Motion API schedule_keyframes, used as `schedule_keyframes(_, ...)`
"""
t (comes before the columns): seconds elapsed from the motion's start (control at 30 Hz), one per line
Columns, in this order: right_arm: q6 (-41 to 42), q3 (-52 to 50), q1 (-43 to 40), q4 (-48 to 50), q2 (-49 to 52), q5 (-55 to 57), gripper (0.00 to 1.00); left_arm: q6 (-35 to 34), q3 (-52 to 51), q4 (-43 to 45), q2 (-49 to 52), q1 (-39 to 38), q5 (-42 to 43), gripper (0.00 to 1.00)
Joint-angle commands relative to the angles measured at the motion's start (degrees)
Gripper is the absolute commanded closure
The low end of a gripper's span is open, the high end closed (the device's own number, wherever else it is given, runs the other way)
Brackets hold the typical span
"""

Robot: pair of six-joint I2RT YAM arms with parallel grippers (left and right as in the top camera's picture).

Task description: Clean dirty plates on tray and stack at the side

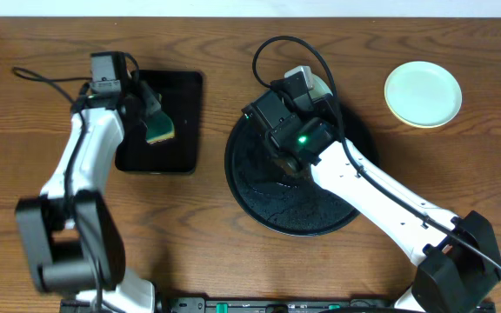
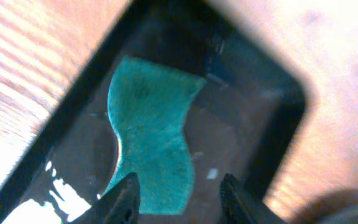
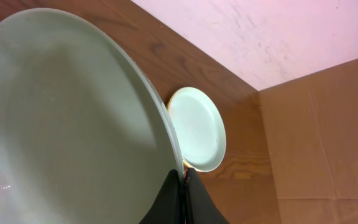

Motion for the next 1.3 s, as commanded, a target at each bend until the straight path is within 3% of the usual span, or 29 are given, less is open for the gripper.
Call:
schedule_keyframes(0.0, 1.5, 1.5, 0.3, 0.2, -0.9, 2.6, 0.99, 0.3, 0.7, 0.2, -7.0, 0.2, -0.1, 0.47)
schedule_keyframes(0.07, 1.5, 1.5, 0.3, 0.2, -0.9, 4.0, 0.99, 0.3, 0.7, 0.2, -9.2, 0.2, -0.1, 0.3)
schedule_keyframes(0.1, 1.5, 1.5, 0.3, 0.3, -0.9, 5.6, 0.99, 0.3, 0.7, 0.2, -10.0, 0.2, -0.1, 0.28)
schedule_keyframes(0.23, -3.5, 1.5, 0.3, 3.6, -0.9, 16.0, 0.99, 0.3, 0.7, 0.2, -10.8, 0.2, -0.1, 0.25)
schedule_keyframes(0.5, -37.6, 1.5, 0.7, 17.9, -0.9, 20.6, 0.99, 0.3, 0.6, -0.7, -10.8, 0.2, -0.1, 0.23)
schedule_keyframes(0.63, -43.9, 1.4, 1.2, 24.0, -0.9, 20.6, 0.99, 0.3, 0.5, -0.7, -10.8, 0.2, -0.1, 0.23)
schedule_keyframes(1.0, -43.8, 1.4, 1.5, 25.0, -0.9, 18.1, 0.99, 0.3, 0.5, -1.8, -10.8, 0.2, -0.1, 0.22)
schedule_keyframes(1.17, -34.7, 1.4, -0.3, 23.8, -0.9, 14.0, 0.99, 0.3, 0.5, -1.8, -10.8, 0.2, -0.1, 0.21)
schedule_keyframes(1.27, -24.3, 1.4, -3.3, 20.6, -0.9, 10.4, 0.99, 0.3, 0.5, -1.8, -10.8, 0.2, -0.1, 0.21)
